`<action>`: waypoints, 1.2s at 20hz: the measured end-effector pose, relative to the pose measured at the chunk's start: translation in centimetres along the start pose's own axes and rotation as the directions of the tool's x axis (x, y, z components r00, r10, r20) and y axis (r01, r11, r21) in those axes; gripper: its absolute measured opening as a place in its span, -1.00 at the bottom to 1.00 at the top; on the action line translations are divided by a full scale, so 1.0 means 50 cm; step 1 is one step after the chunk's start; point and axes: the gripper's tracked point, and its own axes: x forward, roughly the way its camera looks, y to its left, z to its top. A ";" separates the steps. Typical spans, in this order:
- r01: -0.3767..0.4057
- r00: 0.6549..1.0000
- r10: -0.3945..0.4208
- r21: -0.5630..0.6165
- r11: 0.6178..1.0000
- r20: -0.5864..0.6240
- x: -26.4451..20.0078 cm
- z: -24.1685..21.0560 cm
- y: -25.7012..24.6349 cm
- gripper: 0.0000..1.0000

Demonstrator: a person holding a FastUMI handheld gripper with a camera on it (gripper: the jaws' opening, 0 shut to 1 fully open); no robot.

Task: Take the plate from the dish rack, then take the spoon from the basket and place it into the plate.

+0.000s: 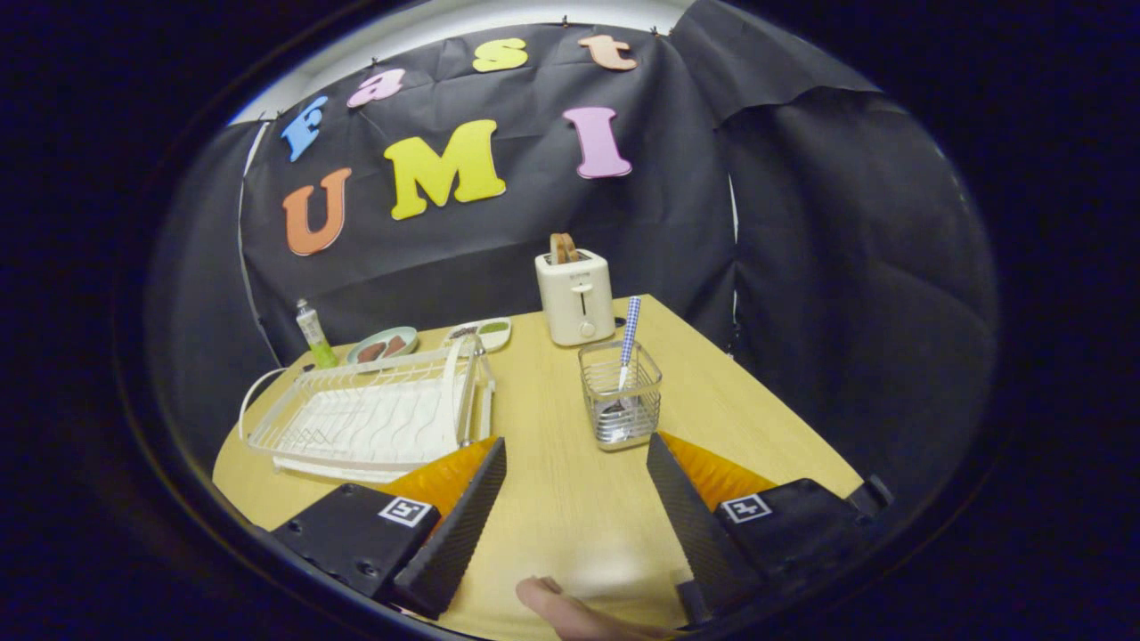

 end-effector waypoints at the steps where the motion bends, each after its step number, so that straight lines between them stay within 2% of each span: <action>1: 0.001 1.000 -0.001 -0.001 1.000 0.008 0.017 0.022 -0.015 1.00; 5: -0.006 0.997 0.008 -0.028 1.000 0.070 0.091 0.106 -0.068 1.00; 9: -0.049 0.992 0.055 -0.059 0.997 0.117 0.176 0.168 -0.090 1.00; 17: -0.068 0.992 0.071 -0.032 0.997 0.102 0.319 0.213 -0.104 1.00; 21: -0.048 0.996 0.049 -0.021 0.999 0.070 0.360 0.202 -0.107 0.65; 24: -0.039 0.997 0.041 -0.027 0.999 0.070 0.361 0.200 -0.104 -0.26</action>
